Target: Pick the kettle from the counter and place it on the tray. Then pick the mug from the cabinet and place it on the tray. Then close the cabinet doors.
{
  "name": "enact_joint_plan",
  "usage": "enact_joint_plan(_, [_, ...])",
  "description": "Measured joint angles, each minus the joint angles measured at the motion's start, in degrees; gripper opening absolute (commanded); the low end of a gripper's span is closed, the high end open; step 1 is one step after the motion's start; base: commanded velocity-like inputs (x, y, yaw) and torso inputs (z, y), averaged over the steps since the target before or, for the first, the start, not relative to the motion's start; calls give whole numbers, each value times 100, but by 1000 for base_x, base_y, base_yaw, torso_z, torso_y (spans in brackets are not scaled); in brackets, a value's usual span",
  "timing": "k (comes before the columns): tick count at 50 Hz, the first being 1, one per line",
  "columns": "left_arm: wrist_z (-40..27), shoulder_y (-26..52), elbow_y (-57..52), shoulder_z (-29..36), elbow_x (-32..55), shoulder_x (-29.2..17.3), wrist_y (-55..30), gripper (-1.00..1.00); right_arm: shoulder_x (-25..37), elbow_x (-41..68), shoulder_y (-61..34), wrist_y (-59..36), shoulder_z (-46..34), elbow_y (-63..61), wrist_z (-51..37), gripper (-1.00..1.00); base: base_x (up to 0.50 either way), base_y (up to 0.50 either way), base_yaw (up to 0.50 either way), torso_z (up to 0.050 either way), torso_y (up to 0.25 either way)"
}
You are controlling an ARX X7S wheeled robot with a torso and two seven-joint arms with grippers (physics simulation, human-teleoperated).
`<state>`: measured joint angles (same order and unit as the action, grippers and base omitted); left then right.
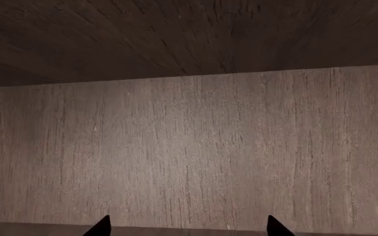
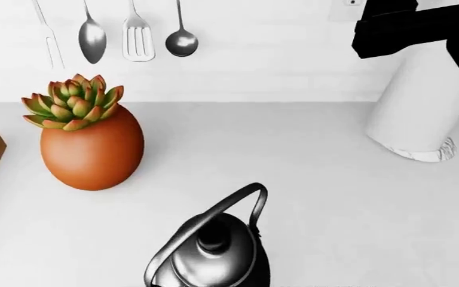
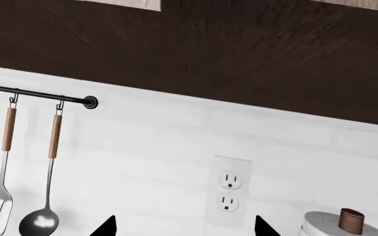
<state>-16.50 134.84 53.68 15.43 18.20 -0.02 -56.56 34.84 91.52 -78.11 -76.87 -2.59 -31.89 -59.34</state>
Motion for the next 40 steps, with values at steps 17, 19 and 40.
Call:
enact_joint_plan(17, [-187,16,876,496,770,0,47,100,3,-304,234,169,-76,-74,241,100,0,0,0,0,0])
enact_joint_plan(19, [-210,16,1028,649,947,1,83,100,1,-362,276,195,-87,-82,288,100,0,0,0,0,0])
enact_joint_plan(40, [-436,16,1297,1414,1527,2,450,-100,-28,-894,689,465,-213,-115,699,100,0,0,0,0,0])
